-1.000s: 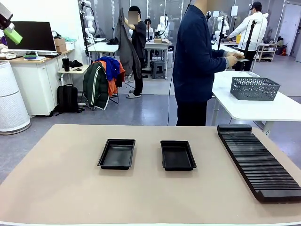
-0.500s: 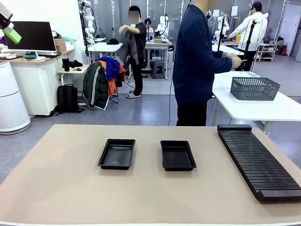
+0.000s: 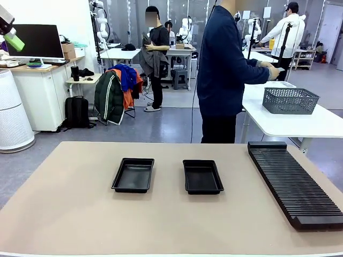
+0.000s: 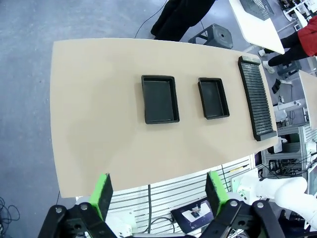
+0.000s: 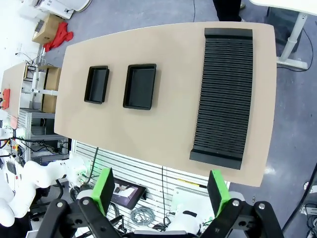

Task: Inspect and transfer BCBs to ESD trays.
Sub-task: Pick up the Blank PCB from the PCB Rack and place it in the left ESD tray.

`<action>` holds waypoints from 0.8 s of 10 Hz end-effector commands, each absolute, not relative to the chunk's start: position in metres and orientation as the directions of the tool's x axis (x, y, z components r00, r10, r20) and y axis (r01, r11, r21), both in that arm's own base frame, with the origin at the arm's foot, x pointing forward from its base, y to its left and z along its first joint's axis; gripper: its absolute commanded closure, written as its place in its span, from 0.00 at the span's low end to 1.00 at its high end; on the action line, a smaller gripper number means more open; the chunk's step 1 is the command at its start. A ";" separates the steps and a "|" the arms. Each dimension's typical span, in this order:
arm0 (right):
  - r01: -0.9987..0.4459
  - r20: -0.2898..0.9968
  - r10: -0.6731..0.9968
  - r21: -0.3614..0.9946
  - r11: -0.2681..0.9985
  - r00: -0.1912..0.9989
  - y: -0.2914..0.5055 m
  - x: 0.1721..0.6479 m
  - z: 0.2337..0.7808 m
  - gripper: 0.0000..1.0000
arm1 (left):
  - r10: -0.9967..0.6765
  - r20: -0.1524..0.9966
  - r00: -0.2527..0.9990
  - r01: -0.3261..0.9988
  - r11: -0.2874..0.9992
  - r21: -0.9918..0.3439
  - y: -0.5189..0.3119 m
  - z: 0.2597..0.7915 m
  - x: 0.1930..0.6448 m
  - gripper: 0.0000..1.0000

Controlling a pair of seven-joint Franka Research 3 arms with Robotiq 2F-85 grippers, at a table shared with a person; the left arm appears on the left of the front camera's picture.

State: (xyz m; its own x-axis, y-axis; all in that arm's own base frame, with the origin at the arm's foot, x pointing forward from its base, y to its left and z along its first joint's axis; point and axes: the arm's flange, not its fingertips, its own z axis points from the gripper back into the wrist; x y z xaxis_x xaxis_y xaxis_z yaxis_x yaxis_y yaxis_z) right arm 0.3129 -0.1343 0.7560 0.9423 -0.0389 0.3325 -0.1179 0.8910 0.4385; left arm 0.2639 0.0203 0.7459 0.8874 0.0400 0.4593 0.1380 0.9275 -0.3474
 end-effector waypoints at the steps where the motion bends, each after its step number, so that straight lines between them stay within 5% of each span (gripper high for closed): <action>1: -0.119 0.335 -0.040 0.440 0.890 0.941 -0.135 0.312 0.756 0.00 | 0.030 0.468 0.883 0.148 0.929 -0.340 0.015 0.749 0.260 0.00; 8: -0.119 0.335 -0.040 0.440 0.890 0.941 -0.135 0.312 0.756 0.00 | 0.030 0.468 0.883 0.148 0.929 -0.340 0.015 0.749 0.260 0.00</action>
State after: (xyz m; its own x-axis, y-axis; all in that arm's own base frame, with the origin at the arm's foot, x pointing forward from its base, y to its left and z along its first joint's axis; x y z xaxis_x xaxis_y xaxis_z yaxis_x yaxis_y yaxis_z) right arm 0.3129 -0.1344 0.7560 0.9423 -0.0391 0.3325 -0.1178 0.8910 0.4385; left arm 0.2617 0.0163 0.7489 0.8837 0.0312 0.4669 0.1468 0.9290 -0.3398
